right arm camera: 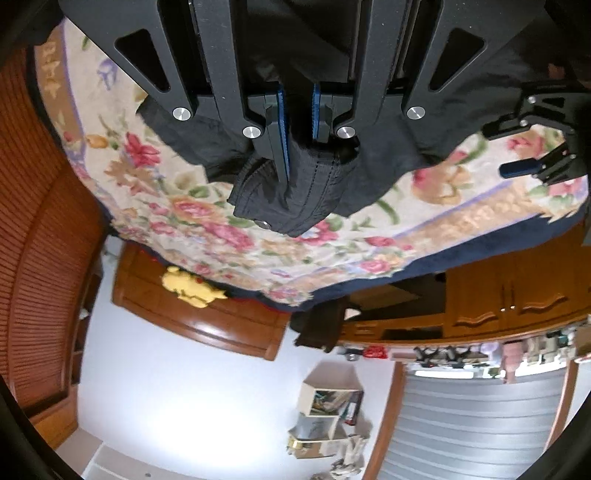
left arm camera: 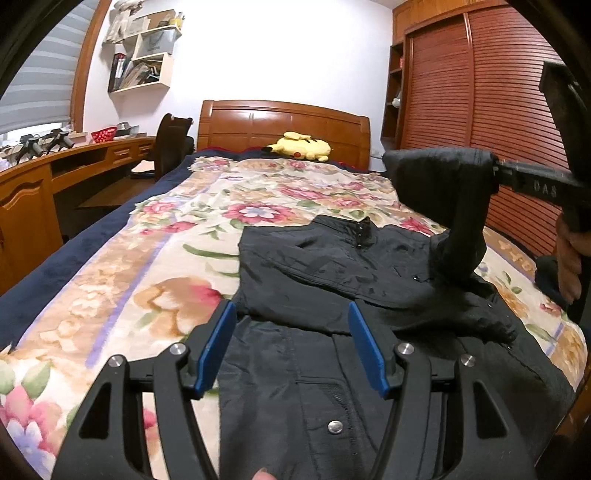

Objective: Fold large clothes
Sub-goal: 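Lower the sleeve onto the jacket and open the right gripper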

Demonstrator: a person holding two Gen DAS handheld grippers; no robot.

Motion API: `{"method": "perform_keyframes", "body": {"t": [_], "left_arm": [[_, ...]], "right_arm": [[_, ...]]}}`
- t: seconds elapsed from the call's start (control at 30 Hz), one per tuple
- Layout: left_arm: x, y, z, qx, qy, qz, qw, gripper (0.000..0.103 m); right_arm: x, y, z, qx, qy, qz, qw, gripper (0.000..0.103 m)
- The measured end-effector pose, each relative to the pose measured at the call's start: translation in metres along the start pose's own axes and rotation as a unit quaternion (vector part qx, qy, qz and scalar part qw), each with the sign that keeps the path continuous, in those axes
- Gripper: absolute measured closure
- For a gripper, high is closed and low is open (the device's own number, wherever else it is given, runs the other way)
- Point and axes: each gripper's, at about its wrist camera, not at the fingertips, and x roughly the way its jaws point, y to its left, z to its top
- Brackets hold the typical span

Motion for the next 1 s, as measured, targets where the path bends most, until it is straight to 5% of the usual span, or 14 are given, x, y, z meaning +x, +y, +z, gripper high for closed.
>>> {"method": "perform_keyframes", "body": {"t": [0.23,0.33,0.4,0.5,0.7,1.0], "left_arm": [[-0.001,0.009,0.000,-0.008,0.000,0.008,0.9999,0.041],[0.000,0.009,-0.001,-0.008,0.002,0.009,0.9999,0.041],[0.001,0.008,-0.001,-0.007,0.002,0.008,0.9999,0.041],[0.002,0.006,-0.001,-0.004,0.004,0.006,1.0000,0.040],[0.007,-0.003,-0.004,0.006,0.010,0.002,0.9999,0.040],[0.029,-0.024,-0.013,0.040,0.055,-0.003,0.9977,0.040]], "right_arm": [[0.023,0.027,-0.026,0.006,0.057,0.012,0.998,0.095],[0.039,0.036,-0.049,-0.007,0.112,0.016,0.994,0.078],[0.046,0.041,-0.063,-0.017,0.136,0.022,0.990,0.054],[0.044,0.044,-0.083,-0.026,0.150,0.034,0.988,0.047],[0.027,0.039,-0.108,-0.029,0.157,0.030,0.987,0.046],[0.008,-0.018,-0.143,0.029,0.164,-0.032,0.985,0.046]]}}
